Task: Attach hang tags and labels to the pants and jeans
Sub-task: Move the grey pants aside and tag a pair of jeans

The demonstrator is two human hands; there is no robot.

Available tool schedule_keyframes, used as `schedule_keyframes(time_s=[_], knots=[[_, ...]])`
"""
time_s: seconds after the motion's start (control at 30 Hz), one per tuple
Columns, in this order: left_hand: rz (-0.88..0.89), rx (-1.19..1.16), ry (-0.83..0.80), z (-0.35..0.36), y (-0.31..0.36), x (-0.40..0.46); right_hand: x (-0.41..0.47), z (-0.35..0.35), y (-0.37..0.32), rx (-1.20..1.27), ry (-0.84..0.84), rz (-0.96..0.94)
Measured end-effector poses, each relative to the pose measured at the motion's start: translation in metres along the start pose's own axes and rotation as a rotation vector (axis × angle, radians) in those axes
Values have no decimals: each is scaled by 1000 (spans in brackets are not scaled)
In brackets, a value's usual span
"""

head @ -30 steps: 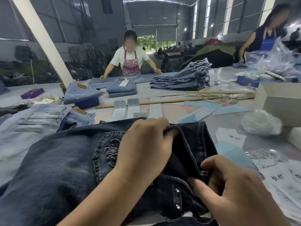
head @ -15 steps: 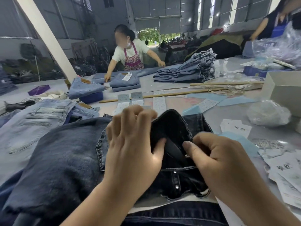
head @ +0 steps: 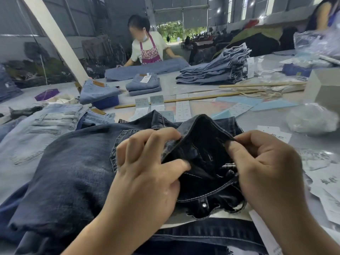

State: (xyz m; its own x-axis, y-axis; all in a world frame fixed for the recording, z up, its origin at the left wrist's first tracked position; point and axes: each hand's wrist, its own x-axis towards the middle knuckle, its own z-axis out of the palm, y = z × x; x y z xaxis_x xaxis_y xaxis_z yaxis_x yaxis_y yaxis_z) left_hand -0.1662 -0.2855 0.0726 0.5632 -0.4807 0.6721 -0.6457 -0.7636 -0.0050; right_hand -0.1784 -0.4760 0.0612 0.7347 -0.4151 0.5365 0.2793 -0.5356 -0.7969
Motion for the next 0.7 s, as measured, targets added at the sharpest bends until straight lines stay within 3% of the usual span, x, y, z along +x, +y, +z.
schedule_keyframes(time_s=[0.17,0.4,0.6,0.7], knots=[[-32,24,73,2,-7,-13,-4,4,3,-37,100,-14],[-75,15,173,5,-12,-26,-2,-1,7,-56,6,-47],[-243,-405,117,-11,-4,-1,-9,-14,2,-45,-88,-195],[-330,-421,56,-14,2,27,-17,-12,-5,-32,-115,-288]])
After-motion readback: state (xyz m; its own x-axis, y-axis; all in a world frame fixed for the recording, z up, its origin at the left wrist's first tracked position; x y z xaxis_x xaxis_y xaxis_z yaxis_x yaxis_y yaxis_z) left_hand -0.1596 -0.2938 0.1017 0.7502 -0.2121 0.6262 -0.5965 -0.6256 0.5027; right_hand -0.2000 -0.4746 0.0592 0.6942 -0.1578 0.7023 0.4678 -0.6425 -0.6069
